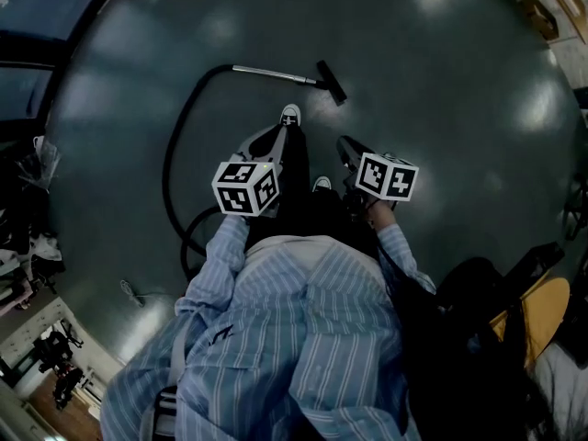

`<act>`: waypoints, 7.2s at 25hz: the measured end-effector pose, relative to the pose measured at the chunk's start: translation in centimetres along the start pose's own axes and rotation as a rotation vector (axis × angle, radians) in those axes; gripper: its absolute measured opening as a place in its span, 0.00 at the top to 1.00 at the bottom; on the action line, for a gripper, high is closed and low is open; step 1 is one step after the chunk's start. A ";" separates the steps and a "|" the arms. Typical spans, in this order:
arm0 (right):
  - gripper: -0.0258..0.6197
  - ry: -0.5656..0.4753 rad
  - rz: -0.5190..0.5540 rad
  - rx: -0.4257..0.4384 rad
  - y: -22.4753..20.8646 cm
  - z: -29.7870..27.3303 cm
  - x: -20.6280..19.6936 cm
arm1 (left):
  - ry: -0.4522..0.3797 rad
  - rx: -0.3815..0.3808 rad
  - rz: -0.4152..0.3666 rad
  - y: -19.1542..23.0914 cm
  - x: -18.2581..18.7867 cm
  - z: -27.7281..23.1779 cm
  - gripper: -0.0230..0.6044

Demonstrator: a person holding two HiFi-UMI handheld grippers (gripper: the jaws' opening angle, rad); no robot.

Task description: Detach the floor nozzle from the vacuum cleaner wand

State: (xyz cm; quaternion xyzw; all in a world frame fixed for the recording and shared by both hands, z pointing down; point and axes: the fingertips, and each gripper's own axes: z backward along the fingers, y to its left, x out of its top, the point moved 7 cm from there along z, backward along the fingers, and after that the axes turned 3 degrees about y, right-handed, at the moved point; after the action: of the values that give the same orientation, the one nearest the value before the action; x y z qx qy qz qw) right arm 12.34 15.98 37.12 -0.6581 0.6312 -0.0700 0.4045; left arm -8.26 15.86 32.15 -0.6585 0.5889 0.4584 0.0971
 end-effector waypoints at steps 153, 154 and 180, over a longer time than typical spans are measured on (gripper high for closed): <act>0.60 -0.055 -0.271 -0.179 -2.9 -14.8 16.6 | 0.337 -0.203 -0.250 12.5 12.3 -22.8 0.90; 0.60 -0.044 -0.259 -0.177 -2.4 -14.7 16.3 | 0.345 -0.204 -0.254 12.2 12.0 -22.4 0.90; 0.87 0.141 -0.053 -0.064 -4.9 2.3 -2.2 | 0.158 0.034 0.041 -2.5 -3.1 -5.7 0.93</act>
State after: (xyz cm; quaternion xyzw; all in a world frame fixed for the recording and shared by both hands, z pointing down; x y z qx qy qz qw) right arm 17.16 18.35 39.55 -0.6805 0.6425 -0.1065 0.3358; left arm -2.93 14.89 36.52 -0.6786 0.6160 0.3968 0.0520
